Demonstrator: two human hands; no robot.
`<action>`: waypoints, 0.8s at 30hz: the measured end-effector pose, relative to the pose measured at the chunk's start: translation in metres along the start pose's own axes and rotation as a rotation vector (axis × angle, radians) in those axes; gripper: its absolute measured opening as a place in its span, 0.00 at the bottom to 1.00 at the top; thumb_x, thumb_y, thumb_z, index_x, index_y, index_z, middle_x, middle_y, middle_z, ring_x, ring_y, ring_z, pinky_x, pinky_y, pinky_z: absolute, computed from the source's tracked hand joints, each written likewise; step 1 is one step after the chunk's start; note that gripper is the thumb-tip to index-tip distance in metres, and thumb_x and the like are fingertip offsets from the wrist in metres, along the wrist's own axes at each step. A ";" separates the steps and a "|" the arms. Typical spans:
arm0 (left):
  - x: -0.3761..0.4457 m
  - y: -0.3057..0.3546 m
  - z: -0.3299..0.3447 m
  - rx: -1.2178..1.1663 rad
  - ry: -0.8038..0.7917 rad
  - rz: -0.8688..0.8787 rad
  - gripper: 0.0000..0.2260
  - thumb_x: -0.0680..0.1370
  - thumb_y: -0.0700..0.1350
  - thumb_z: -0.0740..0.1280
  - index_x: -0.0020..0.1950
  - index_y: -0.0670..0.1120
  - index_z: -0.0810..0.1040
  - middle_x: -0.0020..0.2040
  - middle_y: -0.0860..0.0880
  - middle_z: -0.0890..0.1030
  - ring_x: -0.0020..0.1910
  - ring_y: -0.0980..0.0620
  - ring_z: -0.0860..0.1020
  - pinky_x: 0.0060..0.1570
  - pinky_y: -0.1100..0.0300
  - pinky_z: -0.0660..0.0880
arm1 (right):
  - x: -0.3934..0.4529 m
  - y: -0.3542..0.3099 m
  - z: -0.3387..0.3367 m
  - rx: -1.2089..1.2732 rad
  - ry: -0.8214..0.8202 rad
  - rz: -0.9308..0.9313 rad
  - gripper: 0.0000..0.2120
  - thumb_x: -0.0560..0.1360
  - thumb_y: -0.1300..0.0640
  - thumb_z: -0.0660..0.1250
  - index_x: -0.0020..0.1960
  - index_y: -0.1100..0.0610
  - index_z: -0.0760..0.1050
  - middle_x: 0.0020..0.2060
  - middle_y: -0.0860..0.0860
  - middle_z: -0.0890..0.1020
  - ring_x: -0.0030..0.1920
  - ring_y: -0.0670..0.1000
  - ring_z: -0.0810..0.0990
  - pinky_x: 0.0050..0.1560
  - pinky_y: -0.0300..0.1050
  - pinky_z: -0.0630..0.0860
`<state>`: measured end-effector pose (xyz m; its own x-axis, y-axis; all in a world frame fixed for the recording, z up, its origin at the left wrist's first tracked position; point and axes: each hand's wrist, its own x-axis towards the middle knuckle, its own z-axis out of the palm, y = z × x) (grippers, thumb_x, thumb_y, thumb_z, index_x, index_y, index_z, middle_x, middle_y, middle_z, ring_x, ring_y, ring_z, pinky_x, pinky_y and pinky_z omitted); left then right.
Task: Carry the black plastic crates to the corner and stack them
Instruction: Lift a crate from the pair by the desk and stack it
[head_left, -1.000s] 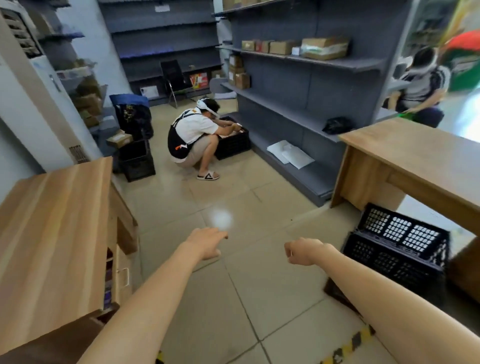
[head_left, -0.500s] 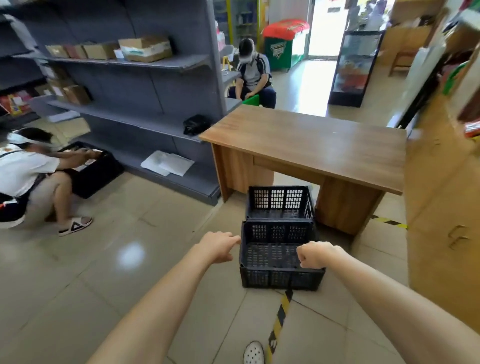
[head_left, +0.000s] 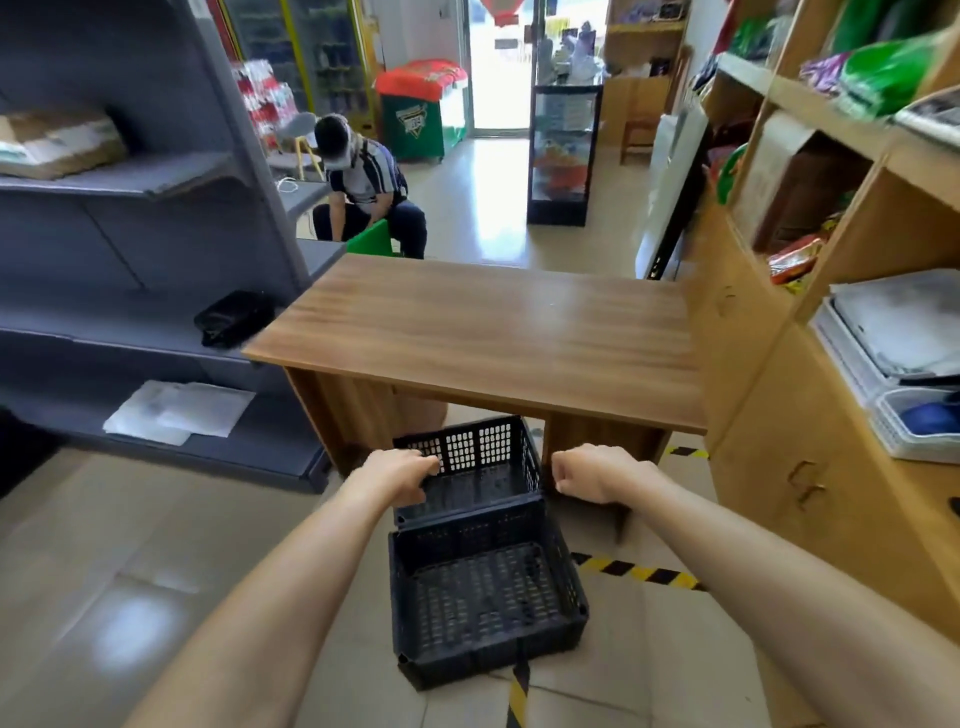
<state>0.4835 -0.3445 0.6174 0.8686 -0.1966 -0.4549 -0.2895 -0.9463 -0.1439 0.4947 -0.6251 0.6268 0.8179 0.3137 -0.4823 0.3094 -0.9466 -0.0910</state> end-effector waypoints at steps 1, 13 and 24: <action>0.018 0.009 -0.003 -0.011 -0.002 0.028 0.21 0.79 0.51 0.65 0.71 0.54 0.67 0.68 0.49 0.73 0.65 0.46 0.74 0.56 0.51 0.75 | 0.009 0.014 0.003 -0.013 -0.017 0.036 0.11 0.79 0.47 0.59 0.57 0.50 0.74 0.54 0.52 0.78 0.53 0.56 0.77 0.50 0.51 0.76; 0.153 0.100 -0.027 -0.146 -0.168 -0.045 0.21 0.79 0.52 0.65 0.72 0.55 0.66 0.67 0.49 0.73 0.64 0.46 0.75 0.55 0.49 0.74 | 0.116 0.183 -0.024 -0.153 -0.193 0.008 0.13 0.80 0.51 0.57 0.60 0.53 0.73 0.56 0.52 0.77 0.51 0.56 0.77 0.54 0.52 0.77; 0.167 0.086 -0.010 -0.385 -0.161 -0.237 0.20 0.80 0.51 0.62 0.72 0.53 0.65 0.67 0.48 0.72 0.64 0.46 0.74 0.55 0.49 0.74 | 0.230 0.114 -0.043 -0.303 -0.296 -0.377 0.09 0.81 0.52 0.55 0.55 0.54 0.71 0.55 0.54 0.78 0.49 0.56 0.76 0.48 0.51 0.73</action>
<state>0.6076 -0.4614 0.5373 0.8105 0.0495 -0.5837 0.1051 -0.9925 0.0618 0.7388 -0.6581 0.5428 0.4666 0.5498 -0.6928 0.7148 -0.6957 -0.0707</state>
